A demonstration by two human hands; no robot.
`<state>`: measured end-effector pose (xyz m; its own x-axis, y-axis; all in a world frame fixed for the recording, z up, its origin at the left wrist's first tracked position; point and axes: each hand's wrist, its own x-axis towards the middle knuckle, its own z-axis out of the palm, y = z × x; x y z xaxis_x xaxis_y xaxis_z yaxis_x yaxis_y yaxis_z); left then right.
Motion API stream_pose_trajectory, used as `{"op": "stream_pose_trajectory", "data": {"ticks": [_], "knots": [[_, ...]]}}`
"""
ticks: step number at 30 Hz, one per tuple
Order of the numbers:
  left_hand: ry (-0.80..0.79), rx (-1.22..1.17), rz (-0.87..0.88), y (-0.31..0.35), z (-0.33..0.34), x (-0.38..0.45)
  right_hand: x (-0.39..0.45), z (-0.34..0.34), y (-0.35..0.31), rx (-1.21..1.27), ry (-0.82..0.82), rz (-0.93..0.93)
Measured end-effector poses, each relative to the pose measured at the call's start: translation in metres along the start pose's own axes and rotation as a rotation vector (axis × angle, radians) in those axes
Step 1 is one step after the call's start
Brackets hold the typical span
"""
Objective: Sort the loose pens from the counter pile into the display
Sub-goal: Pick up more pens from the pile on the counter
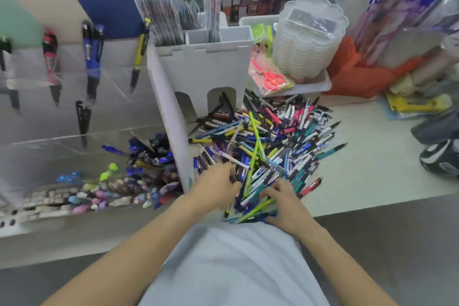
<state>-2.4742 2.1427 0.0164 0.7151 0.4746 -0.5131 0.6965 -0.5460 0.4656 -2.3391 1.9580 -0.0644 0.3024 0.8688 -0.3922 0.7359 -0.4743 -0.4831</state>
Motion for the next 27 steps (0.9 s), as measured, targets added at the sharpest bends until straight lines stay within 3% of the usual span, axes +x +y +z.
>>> {"op": "stream_pose_trajectory", "data": {"ticks": [3,7,12,14,17,21,27], "knots": [[0.031,-0.048,-0.106,-0.008,0.017,0.011,0.007,-0.003,0.011,-0.039,-0.005,-0.136],[-0.065,-0.051,-0.214,-0.012,0.034,0.023,0.021,-0.01,0.02,-0.069,0.04,-0.23],[0.009,-0.176,-0.352,-0.005,0.052,0.037,0.03,-0.012,0.025,-0.104,0.25,-0.287],[0.084,-0.169,-0.37,0.002,0.059,0.039,0.027,-0.014,0.028,-0.094,0.345,-0.217],[0.189,-0.191,-0.358,0.008,0.068,0.038,0.017,-0.019,0.031,-0.069,0.43,0.062],[0.287,-0.256,-0.35,0.017,0.074,0.041,0.005,-0.023,0.039,0.044,0.381,0.469],[0.257,-0.15,-0.338,0.027,0.073,0.054,0.011,-0.02,0.041,0.314,0.355,0.489]]}}
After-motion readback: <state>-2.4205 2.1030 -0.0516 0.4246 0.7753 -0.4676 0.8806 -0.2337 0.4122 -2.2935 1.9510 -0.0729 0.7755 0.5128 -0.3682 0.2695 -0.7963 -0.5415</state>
